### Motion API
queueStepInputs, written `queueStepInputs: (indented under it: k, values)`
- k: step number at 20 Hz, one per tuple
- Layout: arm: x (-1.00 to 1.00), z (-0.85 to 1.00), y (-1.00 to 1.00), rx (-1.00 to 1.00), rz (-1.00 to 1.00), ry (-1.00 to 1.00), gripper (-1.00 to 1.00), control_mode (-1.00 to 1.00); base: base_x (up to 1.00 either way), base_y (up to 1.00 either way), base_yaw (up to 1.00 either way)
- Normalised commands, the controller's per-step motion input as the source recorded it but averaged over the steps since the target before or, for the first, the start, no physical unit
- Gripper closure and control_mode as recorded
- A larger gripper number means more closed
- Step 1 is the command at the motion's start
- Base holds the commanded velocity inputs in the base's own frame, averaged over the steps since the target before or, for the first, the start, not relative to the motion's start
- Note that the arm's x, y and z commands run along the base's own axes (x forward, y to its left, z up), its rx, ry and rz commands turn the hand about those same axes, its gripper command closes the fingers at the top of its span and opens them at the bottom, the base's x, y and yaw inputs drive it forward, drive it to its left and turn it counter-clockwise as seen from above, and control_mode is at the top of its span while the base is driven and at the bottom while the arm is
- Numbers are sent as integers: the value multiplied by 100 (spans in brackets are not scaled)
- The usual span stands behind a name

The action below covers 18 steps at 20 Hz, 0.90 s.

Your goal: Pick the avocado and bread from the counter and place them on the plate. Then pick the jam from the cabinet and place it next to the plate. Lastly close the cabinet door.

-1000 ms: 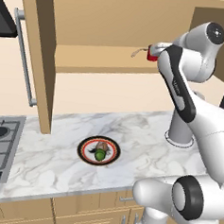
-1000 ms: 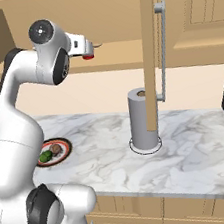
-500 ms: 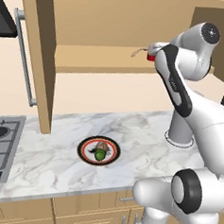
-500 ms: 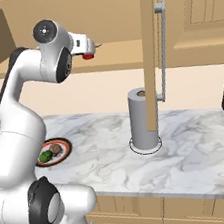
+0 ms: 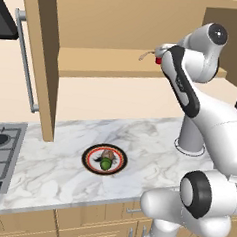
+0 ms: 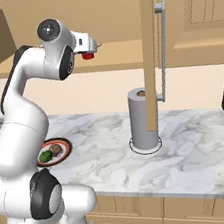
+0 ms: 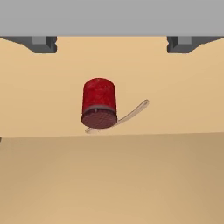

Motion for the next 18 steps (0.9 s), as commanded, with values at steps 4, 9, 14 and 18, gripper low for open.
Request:
queueStepInputs:
  k: [4,9,14,18]
  values:
    - [19,-9,-1,-1,0,0,-100,-100,0,0,0]
    - [16,-8,-2,-2,0,0,-100,-100,0,0,0]
    - [17,-7,-2,-1,0,0,-100,-100,0,0,0]
    - [20,-7,-2,-1,0,0,-100,-100,0,0,0]
